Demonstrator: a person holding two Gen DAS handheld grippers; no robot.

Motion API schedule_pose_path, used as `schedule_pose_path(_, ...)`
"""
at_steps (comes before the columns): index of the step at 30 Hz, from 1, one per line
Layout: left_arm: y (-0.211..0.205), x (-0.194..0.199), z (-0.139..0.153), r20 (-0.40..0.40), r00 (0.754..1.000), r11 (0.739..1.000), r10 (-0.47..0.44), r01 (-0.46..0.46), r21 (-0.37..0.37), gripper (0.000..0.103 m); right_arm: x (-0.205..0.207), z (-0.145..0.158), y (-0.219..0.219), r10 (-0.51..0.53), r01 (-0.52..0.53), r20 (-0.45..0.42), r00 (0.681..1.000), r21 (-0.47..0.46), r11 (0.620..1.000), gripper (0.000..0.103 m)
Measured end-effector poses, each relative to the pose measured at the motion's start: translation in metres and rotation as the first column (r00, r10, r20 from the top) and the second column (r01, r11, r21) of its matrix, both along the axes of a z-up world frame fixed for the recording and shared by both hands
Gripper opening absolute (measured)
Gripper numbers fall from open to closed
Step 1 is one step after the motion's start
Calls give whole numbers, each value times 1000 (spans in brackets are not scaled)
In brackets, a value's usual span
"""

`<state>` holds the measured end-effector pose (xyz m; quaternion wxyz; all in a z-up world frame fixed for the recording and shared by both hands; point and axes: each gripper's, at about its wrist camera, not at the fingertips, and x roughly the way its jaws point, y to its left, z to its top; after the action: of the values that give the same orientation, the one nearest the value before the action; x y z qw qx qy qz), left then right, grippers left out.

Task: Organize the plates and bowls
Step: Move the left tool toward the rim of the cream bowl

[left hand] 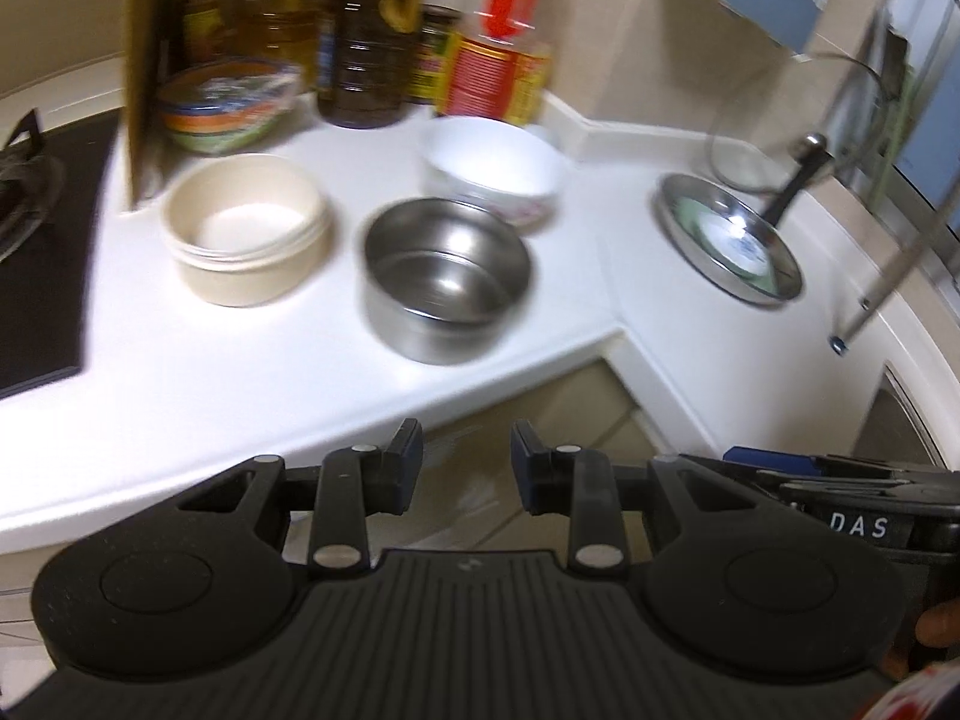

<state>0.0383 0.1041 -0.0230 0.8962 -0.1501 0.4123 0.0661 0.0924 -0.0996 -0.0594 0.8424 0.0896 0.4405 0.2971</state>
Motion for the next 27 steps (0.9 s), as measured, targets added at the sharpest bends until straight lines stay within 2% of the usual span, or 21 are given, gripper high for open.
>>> schedule_pose_path(9,71,-4,-2,-2,996,996,85,-85,12,28,10,-3,68,70,-70,-5,998,42,997,66)
schedule_pose_path(21,145,11,-6,11,993,993,115,-115,26,28,28,3,143,82,-87,57,995,98,991,65)
schedule_pose_path(27,167,25,-8,29,994,994,107,-107,22,28,42,8,171,56,-65,89,995,105,992,55)
